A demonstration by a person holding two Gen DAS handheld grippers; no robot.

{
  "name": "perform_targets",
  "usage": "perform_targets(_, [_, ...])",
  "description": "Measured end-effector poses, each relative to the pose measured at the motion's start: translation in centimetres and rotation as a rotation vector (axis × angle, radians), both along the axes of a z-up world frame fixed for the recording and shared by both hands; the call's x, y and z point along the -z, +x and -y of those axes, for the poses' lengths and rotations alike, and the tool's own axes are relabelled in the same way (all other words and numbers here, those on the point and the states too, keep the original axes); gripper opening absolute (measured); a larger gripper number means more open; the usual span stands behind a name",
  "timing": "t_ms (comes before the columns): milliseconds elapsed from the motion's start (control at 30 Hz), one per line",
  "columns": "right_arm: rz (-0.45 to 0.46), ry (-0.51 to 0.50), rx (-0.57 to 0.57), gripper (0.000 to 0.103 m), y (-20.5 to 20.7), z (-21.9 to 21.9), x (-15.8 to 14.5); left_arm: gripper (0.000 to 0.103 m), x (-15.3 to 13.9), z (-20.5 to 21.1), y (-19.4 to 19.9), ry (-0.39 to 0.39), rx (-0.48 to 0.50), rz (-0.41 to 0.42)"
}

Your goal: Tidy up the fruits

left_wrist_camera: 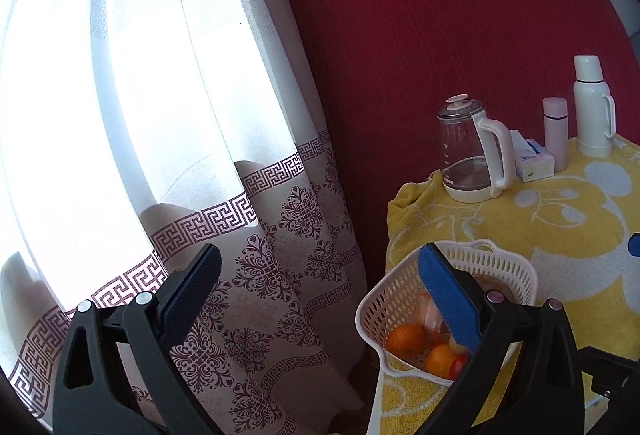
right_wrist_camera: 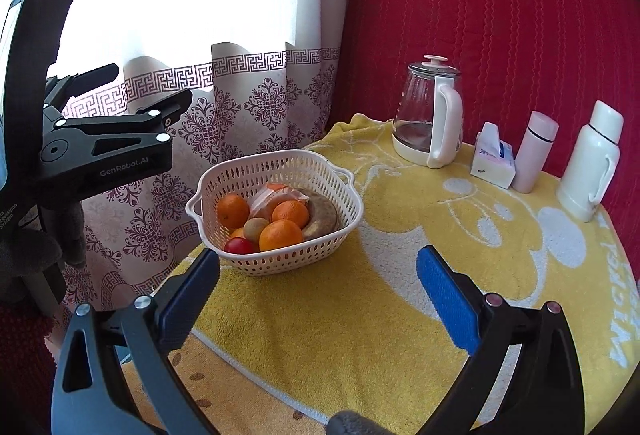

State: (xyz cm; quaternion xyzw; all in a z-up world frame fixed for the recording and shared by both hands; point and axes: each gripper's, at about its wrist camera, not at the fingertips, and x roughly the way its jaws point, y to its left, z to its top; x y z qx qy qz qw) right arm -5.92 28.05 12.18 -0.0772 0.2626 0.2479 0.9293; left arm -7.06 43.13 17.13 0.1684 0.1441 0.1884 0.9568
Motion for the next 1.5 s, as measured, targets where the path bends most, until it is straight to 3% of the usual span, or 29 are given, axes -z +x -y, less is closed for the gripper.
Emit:
perform_targets(467, [0.003, -0.005, 0.006, 0.098, -0.2, -0.1, 0.1, 0.100, 1.0, 1.4, 0.5, 0.086, 0.051, -0.034])
perform_targets(1500, [0.004, 0.010, -0.008, 0.098, -0.1, 0.0, 0.5, 0.100, 1.8, 3.0, 0.8, 0.186, 0.107, -0.059])
